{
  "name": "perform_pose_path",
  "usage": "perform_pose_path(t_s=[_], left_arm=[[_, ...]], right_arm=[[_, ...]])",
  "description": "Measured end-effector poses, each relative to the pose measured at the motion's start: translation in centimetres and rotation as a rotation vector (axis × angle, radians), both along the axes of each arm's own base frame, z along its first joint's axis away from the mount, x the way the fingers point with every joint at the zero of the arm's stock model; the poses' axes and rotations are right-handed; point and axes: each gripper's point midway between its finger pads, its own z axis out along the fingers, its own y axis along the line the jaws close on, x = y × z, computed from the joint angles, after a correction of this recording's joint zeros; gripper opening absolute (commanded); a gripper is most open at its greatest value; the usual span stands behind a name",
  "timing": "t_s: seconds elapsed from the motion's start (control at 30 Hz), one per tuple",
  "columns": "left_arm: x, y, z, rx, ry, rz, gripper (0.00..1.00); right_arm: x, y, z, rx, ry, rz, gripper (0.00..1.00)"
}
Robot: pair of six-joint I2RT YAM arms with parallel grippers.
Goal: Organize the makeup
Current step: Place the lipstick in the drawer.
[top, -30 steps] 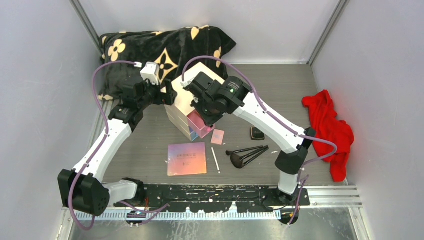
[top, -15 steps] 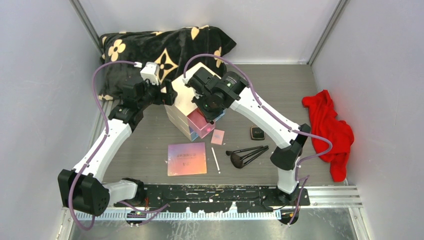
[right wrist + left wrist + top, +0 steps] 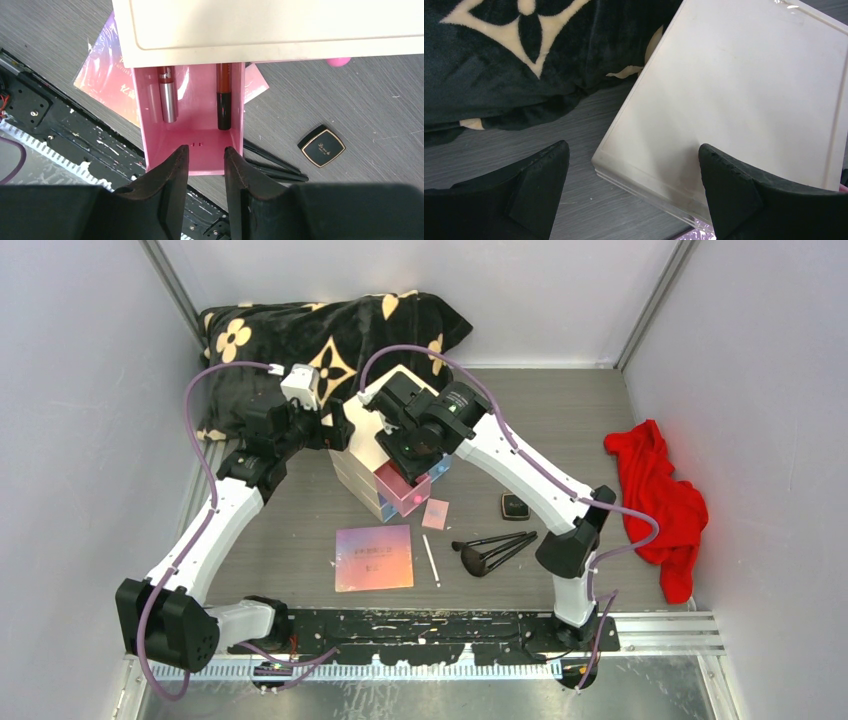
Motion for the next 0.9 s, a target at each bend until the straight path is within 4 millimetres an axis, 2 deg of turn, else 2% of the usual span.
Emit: perform_pose_path(t_s=[0.17,0.27,0.4,0.53,0.63,0.67,0.77,0.9], left_arm=[[0.0,0.0,0.0,0.001,0.0,0.0,1.0],[0.0,0.0,0.0,0.001,-0.001,0.0,1.0],[0.0,0.0,0.0,0.002,-0.001,0.0,1.0],[0.0,0.0,0.0,0.002,-0.001,0.0,1.0],[0.0,0.0,0.0,0.003,-0.001,0.001,1.0],[0.0,0.0,0.0,0.003,-0.001,0.001,1.0],[0.1,0.2,0.0,0.008,-0.003,0.007,1.0],[0.2,0.3,0.0,0.014,-0.006,0.013,1.0]], right_arm=[[0.5,-0.2,0.3,-0.003,-0.03,-0.013,0.37],[1.0,-0.8,1.2,0.002,-0.084,-0.038,0.38],[0.5,-3.8,2.6,0.009,-0.169,-0.088,0.52],[-0.8,-8.0,3.9,0.045,-0.266,-0.147,0.53],[-1.7,-10.2,3.8,0.076,-0.306,-0.187,0.52],[-1.9,-10.6,3.4,0.077,-0.308,-0.195,0.52],[-2.7,-11.6,0.2,0.072,-0.286,-0.213,0.52],[-4.7,-12.8,-6.1,0.054,-0.209,-0.22,0.5]])
